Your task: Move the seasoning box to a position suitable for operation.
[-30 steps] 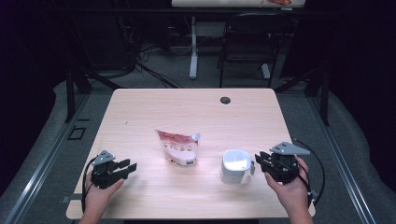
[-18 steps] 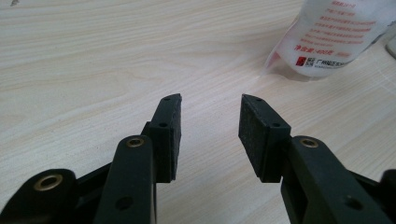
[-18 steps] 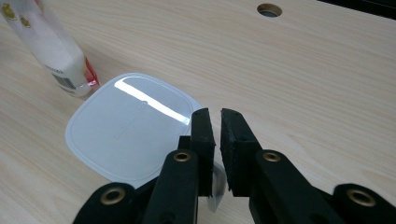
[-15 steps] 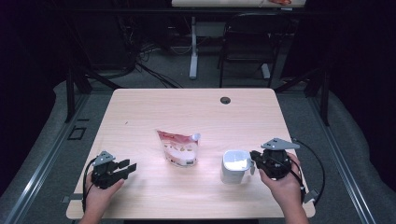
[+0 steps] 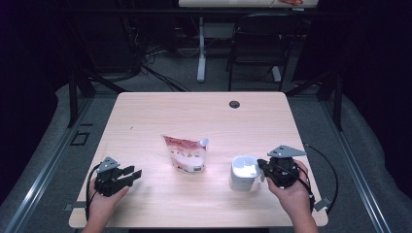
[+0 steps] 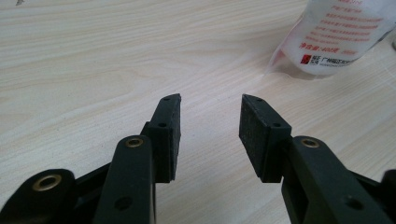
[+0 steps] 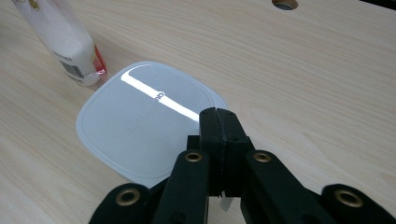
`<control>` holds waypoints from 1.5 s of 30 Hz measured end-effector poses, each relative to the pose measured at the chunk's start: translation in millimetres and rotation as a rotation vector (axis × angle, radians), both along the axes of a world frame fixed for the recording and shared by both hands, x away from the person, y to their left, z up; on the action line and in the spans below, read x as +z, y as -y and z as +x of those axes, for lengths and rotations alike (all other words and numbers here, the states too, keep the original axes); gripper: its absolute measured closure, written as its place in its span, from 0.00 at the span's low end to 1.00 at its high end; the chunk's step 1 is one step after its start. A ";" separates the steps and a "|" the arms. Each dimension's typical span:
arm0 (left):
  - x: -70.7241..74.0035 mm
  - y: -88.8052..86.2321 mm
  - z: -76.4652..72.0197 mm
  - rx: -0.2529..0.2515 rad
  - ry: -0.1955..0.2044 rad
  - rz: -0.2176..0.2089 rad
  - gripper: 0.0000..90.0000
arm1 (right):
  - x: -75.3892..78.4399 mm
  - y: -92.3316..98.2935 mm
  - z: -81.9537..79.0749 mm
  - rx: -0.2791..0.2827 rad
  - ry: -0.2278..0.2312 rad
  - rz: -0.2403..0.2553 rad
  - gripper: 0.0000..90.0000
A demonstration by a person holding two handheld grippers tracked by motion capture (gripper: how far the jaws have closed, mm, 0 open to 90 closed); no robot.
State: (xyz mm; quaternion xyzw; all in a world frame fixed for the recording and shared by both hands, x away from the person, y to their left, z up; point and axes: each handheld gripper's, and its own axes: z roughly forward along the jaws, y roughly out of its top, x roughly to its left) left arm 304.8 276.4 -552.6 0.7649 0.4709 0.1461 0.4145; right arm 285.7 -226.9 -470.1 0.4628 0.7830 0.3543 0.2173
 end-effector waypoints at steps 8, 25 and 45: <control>0.6 -0.9 0.2 -0.006 -0.010 0.005 0.65 | -0.3 -1.0 -1.0 0.003 0.000 0.005 1.00; 0.3 -0.9 0.1 0.001 -0.003 0.000 0.65 | -3.9 14.5 2.8 -0.003 -0.047 0.134 1.00; 0.4 -0.9 0.0 0.002 -0.001 0.000 0.65 | -12.8 30.3 5.3 -0.029 -0.087 0.311 1.00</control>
